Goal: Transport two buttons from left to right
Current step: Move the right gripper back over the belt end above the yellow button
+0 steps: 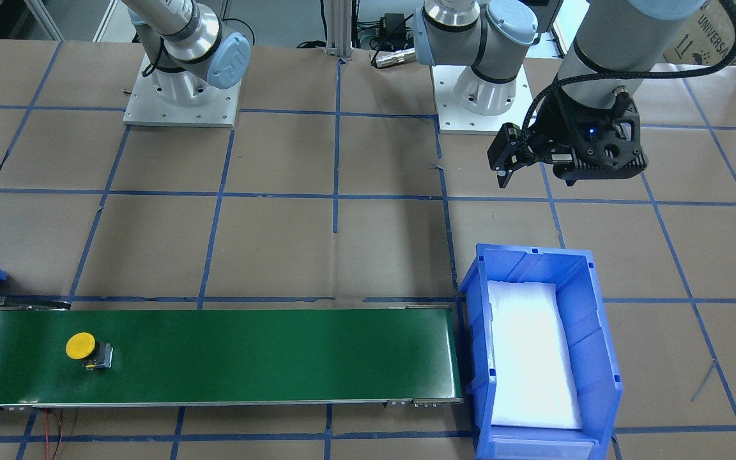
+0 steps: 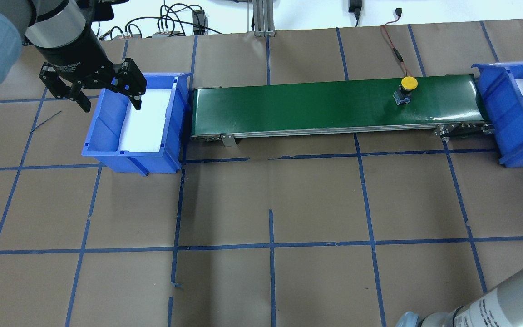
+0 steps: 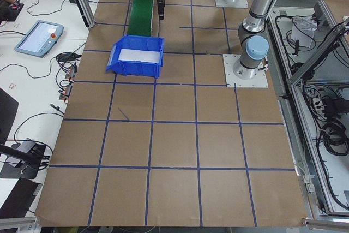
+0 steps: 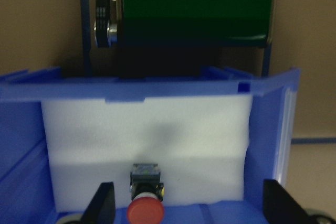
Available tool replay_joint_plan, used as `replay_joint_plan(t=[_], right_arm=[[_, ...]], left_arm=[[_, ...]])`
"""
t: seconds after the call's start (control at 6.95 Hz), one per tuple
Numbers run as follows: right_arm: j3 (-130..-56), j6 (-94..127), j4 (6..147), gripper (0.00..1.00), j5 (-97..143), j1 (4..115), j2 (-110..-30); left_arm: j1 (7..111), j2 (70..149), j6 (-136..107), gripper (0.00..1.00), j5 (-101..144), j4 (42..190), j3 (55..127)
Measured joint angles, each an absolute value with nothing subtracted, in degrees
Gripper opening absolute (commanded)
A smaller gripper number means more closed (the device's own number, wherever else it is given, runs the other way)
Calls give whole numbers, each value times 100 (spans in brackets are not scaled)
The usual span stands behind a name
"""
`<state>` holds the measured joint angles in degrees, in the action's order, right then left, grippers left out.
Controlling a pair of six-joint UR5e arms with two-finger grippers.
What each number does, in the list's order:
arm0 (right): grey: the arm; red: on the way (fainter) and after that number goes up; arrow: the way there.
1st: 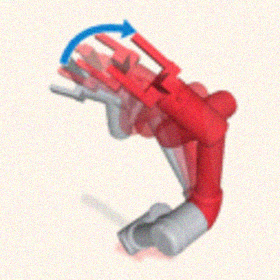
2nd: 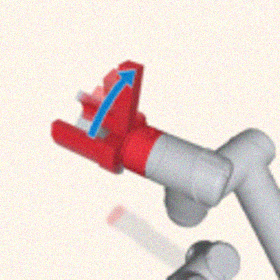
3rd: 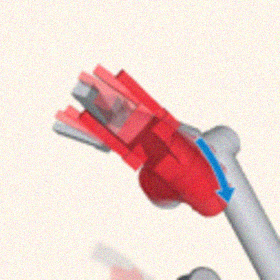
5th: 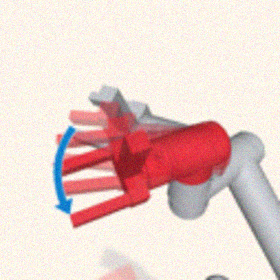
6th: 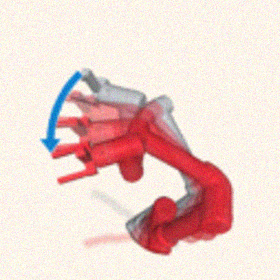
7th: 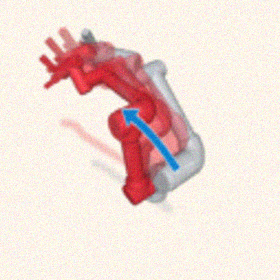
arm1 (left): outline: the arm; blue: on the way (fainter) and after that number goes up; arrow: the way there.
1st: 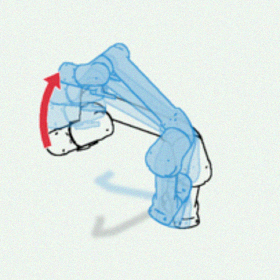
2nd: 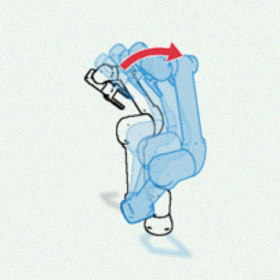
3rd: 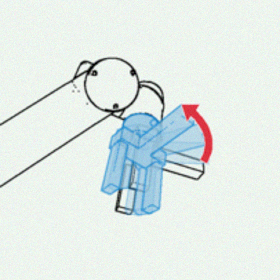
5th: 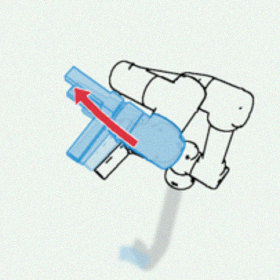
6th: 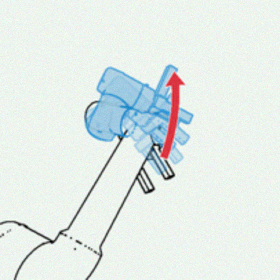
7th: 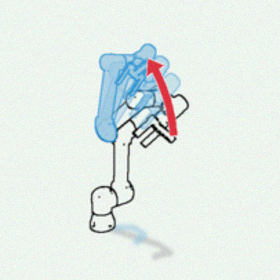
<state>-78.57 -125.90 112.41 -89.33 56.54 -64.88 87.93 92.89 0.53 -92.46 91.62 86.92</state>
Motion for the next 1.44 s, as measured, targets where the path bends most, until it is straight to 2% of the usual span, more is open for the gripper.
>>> replay_joint_plan(t=[0.29, 0.72, 1.44], right_arm=[[-7768, -12273, 11325, 98, -8668, 6264, -6345], [-7680, -12185, 11502, 98, -8179, 6555, -5858], [-8008, -12096, 11454, 99, -8405, 7037, -5759]], left_arm=[[8786, 9289, 53, 100, -9246, 9155, 8693], [8780, 9286, 53, 100, -9246, 9152, 8693], [8780, 9287, 53, 100, -9245, 9173, 8692]])
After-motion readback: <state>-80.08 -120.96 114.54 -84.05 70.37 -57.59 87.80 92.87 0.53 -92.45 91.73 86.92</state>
